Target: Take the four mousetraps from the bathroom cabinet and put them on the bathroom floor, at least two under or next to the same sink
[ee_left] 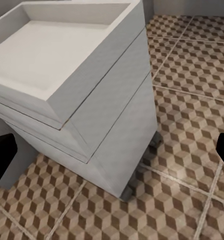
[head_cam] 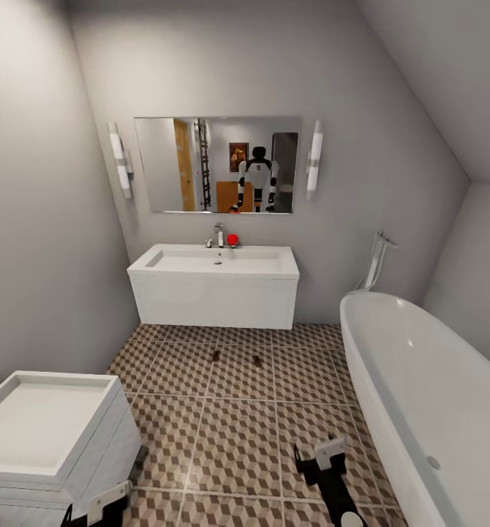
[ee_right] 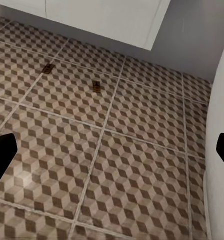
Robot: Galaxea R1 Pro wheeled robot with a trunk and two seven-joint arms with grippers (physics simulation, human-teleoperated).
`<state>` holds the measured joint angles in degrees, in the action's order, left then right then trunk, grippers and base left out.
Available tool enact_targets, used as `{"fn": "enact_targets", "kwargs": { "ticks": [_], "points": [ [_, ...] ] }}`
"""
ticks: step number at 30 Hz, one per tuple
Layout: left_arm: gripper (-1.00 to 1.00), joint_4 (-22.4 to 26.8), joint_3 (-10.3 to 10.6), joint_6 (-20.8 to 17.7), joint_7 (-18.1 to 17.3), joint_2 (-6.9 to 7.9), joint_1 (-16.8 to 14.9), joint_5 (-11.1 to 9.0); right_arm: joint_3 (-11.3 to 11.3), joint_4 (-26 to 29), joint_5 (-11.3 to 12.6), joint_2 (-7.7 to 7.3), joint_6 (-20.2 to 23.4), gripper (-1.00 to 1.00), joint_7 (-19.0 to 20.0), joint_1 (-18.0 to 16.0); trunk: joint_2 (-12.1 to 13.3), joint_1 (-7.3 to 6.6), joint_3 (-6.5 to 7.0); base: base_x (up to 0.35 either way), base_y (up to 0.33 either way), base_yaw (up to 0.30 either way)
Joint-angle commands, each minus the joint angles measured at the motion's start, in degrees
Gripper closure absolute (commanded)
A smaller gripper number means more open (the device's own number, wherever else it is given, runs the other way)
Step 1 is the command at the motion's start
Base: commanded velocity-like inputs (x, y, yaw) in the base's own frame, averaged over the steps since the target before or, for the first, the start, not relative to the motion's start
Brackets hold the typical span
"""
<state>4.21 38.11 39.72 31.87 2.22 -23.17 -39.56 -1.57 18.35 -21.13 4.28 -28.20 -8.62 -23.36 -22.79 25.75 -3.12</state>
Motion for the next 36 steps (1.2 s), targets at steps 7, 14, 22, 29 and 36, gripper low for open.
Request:
{"fn": "enact_targets", "kwargs": {
  "ticks": [7,14,22,29,36],
  "points": [
    [-1.00,-0.19,0.86,0.00,-6.40,-0.68,0.03,0.00,0.09,-0.62,-0.80,0.03,-0.88,-1.00,-0.11,0.36,-0.13,0.04,-0.13,0.000,0.000,0.000],
    [-1.00,-1.16,0.89,-0.07,-12.89,-1.05,-0.01,0.01,0.16,-1.61,-0.95,0.07,-3.42,-1.00,-0.16,0.50,-0.13,0.04,-0.13,0.000,0.000,0.000],
    [-1.00,-1.30,0.90,-0.08,-13.55,-1.15,-0.01,0.01,0.17,-1.73,-1.02,-0.01,-3.77,-1.00,-0.25,0.54,-0.13,0.04,-0.13,0.000,0.000,0.000],
    [-1.00,-1.31,0.89,-0.08,-13.58,-1.16,0.01,0.01,0.13,-1.70,-0.84,-0.06,-3.81,-1.00,-0.29,0.55,-0.13,0.04,-0.13,-0.007,0.000,0.000],
    [-1.00,-1.37,0.83,-0.08,-13.59,-1.16,0.05,0.01,0.08,-1.65,-0.68,-0.06,-3.87,-1.00,-0.34,0.58,-0.13,0.04,-0.13,-0.234,0.000,0.000]
  ]
}}
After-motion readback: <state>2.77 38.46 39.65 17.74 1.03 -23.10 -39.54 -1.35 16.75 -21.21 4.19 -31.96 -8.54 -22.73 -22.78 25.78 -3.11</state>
